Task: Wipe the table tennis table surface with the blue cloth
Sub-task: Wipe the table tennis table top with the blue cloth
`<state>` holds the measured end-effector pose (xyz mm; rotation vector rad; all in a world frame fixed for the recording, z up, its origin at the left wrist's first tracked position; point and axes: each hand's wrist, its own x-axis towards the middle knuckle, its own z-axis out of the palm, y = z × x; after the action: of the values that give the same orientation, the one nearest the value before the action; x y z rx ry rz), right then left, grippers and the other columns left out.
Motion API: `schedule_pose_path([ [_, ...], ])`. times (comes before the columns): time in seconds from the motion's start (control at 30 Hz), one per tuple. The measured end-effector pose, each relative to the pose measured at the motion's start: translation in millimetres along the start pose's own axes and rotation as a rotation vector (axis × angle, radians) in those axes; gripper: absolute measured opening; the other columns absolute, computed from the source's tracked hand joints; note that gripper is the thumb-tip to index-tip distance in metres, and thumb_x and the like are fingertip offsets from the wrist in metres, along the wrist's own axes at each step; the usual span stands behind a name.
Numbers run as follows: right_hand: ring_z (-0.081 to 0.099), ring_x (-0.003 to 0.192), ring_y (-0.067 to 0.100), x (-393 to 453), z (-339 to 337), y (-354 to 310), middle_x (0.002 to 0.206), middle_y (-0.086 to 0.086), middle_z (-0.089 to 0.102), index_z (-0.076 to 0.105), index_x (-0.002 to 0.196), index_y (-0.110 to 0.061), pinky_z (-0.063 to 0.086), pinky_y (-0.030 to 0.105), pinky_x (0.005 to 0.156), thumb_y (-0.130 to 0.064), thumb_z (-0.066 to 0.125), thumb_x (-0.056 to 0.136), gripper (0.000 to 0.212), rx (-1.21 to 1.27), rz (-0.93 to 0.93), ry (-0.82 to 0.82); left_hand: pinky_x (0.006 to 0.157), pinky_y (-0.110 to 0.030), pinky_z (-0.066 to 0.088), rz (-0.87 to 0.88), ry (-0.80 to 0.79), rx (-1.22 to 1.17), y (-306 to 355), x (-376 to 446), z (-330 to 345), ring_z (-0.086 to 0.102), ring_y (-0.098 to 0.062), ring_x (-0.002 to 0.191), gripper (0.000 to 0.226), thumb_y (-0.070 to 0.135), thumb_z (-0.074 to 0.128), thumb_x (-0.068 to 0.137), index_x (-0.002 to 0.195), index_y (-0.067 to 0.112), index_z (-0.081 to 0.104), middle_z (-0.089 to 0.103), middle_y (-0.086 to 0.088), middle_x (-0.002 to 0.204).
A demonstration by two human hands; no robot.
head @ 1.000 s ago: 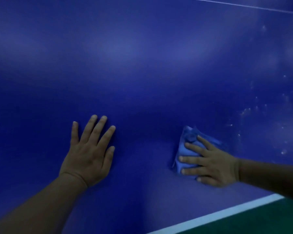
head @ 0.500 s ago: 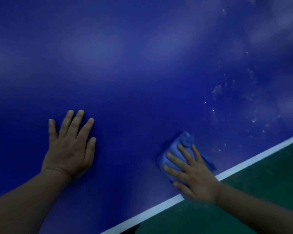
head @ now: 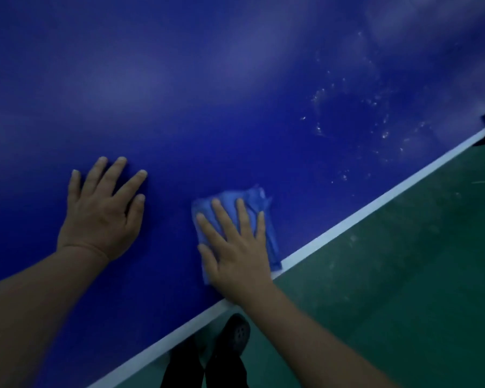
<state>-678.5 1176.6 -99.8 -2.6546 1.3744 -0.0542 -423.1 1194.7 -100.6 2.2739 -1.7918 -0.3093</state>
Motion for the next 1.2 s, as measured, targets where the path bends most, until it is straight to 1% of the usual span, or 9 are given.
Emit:
schedule_pose_path([
  [0.2, -0.004, 0.153, 0.026, 1.2, -30.7, 145.4, 0.166, -0.009, 0.000, 0.011, 0.157, -0.040, -0.001, 0.060, 0.120, -0.058, 0.014, 0.097, 0.063, -0.028, 0.569, -0.067, 0.121, -0.056, 0.003, 0.006, 0.015, 0.003, 1.2, 0.9, 0.6, 0.018, -0.032, 0.150, 0.058, 0.044, 0.026, 0.099, 0.147, 0.020, 0.048, 0.034, -0.012, 0.158],
  [0.3, -0.008, 0.153, 0.028, 32.4, -30.3, 128.1, 0.167, -0.006, -0.003, 0.007, 0.158, -0.037, -0.004, 0.060, 0.119, -0.051, 0.021, 0.102, 0.059, 0.041, 0.774, -0.016, 0.120, -0.054, 0.001, 0.008, 0.027, 0.006, 1.1, -0.2, 0.5, 0.017, -0.032, 0.150, 0.058, 0.044, 0.025, 0.099, 0.147, 0.020, 0.048, 0.034, -0.013, 0.158],
  [0.47, 0.004, 0.153, 0.030, -11.2, -8.6, 46.1, 0.165, -0.006, 0.017, 0.029, 0.155, -0.035, 0.000, 0.060, 0.120, -0.053, 0.027, 0.102, 0.056, -0.042, 0.024, -0.062, 0.120, -0.052, 0.000, 0.011, 0.029, 0.021, 1.8, -0.1, 0.2, 0.019, -0.033, 0.149, 0.058, 0.042, 0.026, 0.099, 0.147, 0.019, 0.048, 0.035, -0.013, 0.157],
  [0.57, 0.003, 0.153, 0.028, -0.9, -20.4, 94.4, 0.165, -0.008, 0.014, 0.027, 0.154, -0.038, 0.002, 0.061, 0.119, -0.056, 0.024, 0.101, 0.057, -0.065, -0.110, -0.144, 0.120, -0.052, 0.003, -0.014, 0.020, 0.029, 3.4, 0.6, 0.1, 0.019, -0.032, 0.150, 0.057, 0.042, 0.026, 0.098, 0.146, 0.019, 0.047, 0.035, -0.012, 0.158],
  [0.77, -0.007, 0.153, 0.029, 69.0, -38.4, 161.5, 0.167, -0.006, -0.002, 0.008, 0.157, -0.038, -0.004, 0.061, 0.119, -0.052, 0.020, 0.102, 0.058, 0.057, 0.717, -0.010, 0.117, -0.060, 0.012, -0.042, -0.012, 0.128, 6.7, -0.6, -0.4, 0.023, -0.033, 0.149, 0.060, 0.046, 0.022, 0.099, 0.147, 0.019, 0.046, 0.036, -0.012, 0.158],
  [0.83, -0.001, 0.152, 0.034, 73.3, -30.1, 126.7, 0.167, -0.004, 0.003, 0.014, 0.157, -0.038, -0.001, 0.064, 0.118, -0.052, 0.021, 0.100, 0.059, 0.043, 0.572, 0.022, 0.117, -0.061, 0.010, -0.089, -0.017, 0.149, 12.6, 1.1, -0.1, 0.021, -0.033, 0.149, 0.062, 0.048, 0.021, 0.098, 0.148, 0.019, 0.044, 0.033, -0.011, 0.159],
  [0.93, 0.006, 0.152, 0.033, 38.7, -14.8, 82.0, 0.165, -0.004, 0.018, 0.027, 0.154, -0.037, 0.001, 0.064, 0.118, -0.052, 0.026, 0.100, 0.056, -0.008, -0.137, -0.088, 0.119, -0.059, 0.001, -0.252, 0.051, 0.075, 40.4, 4.7, 3.5, 0.012, -0.030, 0.152, 0.064, 0.046, 0.023, 0.097, 0.152, 0.016, 0.037, 0.023, -0.010, 0.164],
  [1.0, 0.002, 0.153, 0.029, 35.1, -22.1, 121.7, 0.165, -0.008, 0.014, 0.023, 0.154, -0.039, -0.001, 0.063, 0.119, -0.053, 0.023, 0.101, 0.055, -0.033, -0.243, -0.137, 0.119, -0.059, 0.000, -0.302, 0.088, 0.014, 72.6, 11.1, 8.7, 0.011, -0.030, 0.153, 0.065, 0.042, 0.026, 0.095, 0.153, 0.013, 0.034, 0.021, -0.011, 0.164],
  [1.2, -0.005, 0.152, 0.031, 59.8, -67.1, 319.1, 0.167, -0.004, -0.002, 0.006, 0.158, -0.037, -0.001, 0.063, 0.118, -0.049, 0.019, 0.104, 0.057, 0.064, 0.847, 0.011, 0.121, -0.054, -0.002, -0.219, 0.045, -0.022, 168.8, 40.9, 38.9, 0.008, -0.027, 0.154, 0.066, 0.041, 0.027, 0.095, 0.154, 0.012, 0.032, 0.019, -0.009, 0.165],
])
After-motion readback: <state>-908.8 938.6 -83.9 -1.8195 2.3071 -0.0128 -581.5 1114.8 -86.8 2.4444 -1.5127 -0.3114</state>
